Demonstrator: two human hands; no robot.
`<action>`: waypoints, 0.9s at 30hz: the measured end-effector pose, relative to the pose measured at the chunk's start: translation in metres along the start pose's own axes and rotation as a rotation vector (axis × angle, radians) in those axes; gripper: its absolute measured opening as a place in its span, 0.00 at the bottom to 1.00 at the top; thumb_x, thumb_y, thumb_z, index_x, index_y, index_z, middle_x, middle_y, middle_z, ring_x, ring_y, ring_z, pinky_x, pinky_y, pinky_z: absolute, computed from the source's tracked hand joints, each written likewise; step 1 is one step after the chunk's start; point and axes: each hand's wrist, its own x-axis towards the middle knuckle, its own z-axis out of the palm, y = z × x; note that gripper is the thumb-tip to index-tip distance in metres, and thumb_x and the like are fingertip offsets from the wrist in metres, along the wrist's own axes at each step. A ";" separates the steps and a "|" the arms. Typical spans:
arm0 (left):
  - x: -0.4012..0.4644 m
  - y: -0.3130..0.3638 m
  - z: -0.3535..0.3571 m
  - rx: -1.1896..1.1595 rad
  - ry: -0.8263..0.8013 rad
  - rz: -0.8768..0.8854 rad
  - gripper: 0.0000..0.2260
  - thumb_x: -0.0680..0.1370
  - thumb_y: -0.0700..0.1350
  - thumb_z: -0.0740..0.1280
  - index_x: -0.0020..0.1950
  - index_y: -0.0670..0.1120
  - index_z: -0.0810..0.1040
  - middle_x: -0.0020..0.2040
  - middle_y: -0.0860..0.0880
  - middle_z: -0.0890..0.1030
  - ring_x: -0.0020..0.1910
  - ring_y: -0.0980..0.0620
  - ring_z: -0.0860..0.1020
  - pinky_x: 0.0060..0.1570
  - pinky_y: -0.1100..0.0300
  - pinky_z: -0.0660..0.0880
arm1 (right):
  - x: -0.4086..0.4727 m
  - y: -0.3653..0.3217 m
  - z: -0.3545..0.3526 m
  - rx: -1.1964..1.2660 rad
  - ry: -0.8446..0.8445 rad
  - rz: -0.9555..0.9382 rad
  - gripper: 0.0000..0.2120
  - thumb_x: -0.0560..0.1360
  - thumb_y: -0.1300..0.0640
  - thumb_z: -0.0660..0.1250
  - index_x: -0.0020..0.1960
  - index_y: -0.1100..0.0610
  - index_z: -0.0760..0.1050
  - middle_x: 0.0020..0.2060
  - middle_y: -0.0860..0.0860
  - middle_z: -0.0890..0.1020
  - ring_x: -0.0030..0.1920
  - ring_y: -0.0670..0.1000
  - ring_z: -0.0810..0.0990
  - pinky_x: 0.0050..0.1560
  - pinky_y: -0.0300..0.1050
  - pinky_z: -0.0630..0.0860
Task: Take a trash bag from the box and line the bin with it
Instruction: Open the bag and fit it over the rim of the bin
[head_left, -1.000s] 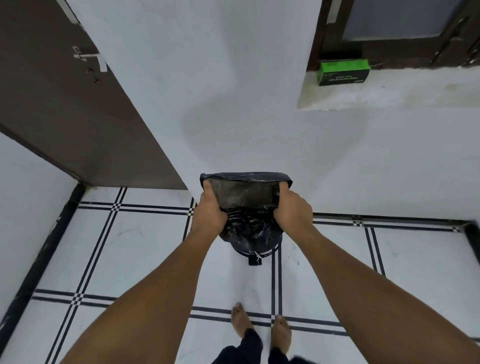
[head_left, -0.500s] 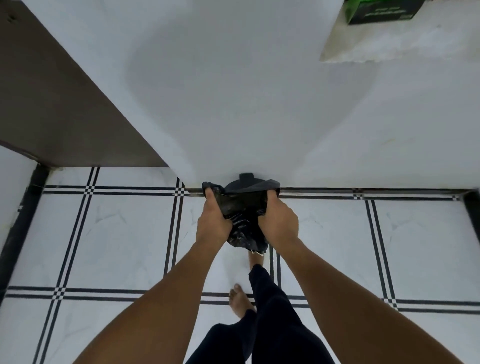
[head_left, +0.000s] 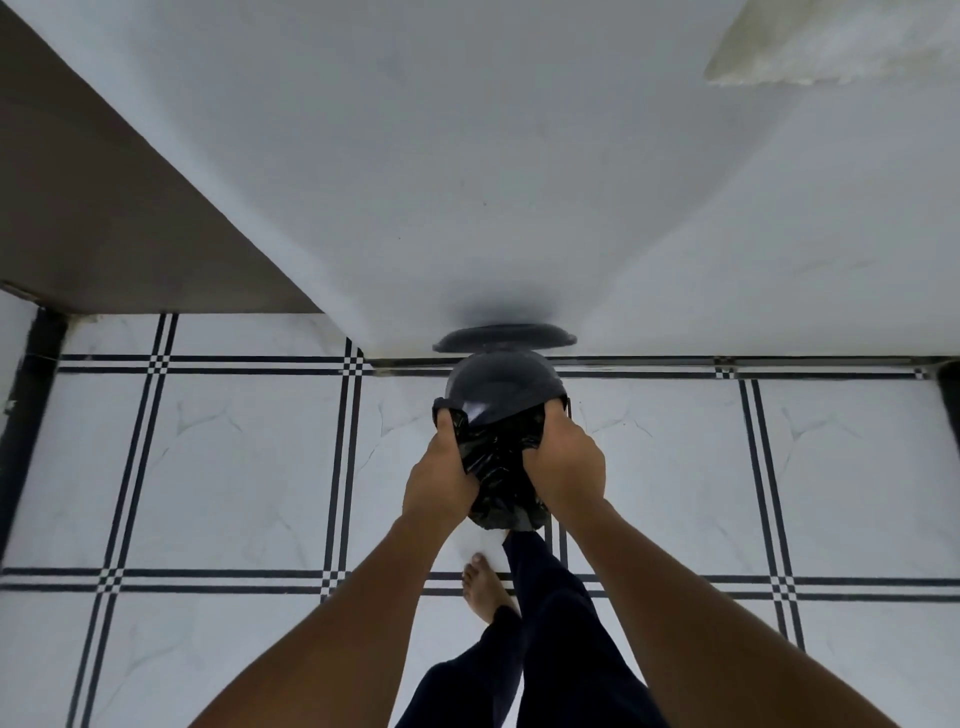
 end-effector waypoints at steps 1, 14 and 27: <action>-0.002 -0.003 0.004 0.009 -0.015 0.010 0.37 0.80 0.48 0.69 0.80 0.58 0.48 0.58 0.46 0.82 0.53 0.42 0.83 0.58 0.42 0.82 | -0.001 0.003 0.003 0.010 -0.007 0.007 0.17 0.73 0.62 0.64 0.60 0.54 0.65 0.39 0.49 0.78 0.38 0.54 0.79 0.40 0.48 0.78; 0.089 -0.040 0.070 -0.119 -0.005 -0.026 0.46 0.75 0.45 0.73 0.83 0.59 0.46 0.71 0.48 0.77 0.64 0.40 0.80 0.61 0.41 0.80 | 0.098 0.095 0.093 -0.027 0.000 0.123 0.17 0.76 0.59 0.63 0.63 0.55 0.64 0.44 0.54 0.83 0.39 0.57 0.80 0.41 0.53 0.80; 0.218 -0.103 0.165 -0.234 0.196 0.052 0.30 0.77 0.40 0.69 0.76 0.53 0.62 0.68 0.50 0.78 0.67 0.45 0.78 0.67 0.45 0.78 | 0.220 0.169 0.207 -0.040 0.067 0.109 0.23 0.75 0.62 0.63 0.69 0.57 0.63 0.55 0.58 0.80 0.52 0.65 0.82 0.47 0.54 0.75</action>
